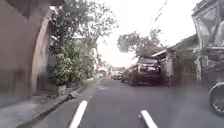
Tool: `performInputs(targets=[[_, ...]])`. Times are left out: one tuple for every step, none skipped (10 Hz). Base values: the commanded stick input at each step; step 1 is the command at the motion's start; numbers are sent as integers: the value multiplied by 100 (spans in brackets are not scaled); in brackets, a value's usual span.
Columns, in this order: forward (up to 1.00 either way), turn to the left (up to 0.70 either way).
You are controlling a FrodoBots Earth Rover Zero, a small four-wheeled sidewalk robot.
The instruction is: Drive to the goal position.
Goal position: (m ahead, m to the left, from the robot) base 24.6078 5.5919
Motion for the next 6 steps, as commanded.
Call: performInputs(targets=[[85,-34],[85,-20],[85,0],[85,0],[85,0],[85,12]])
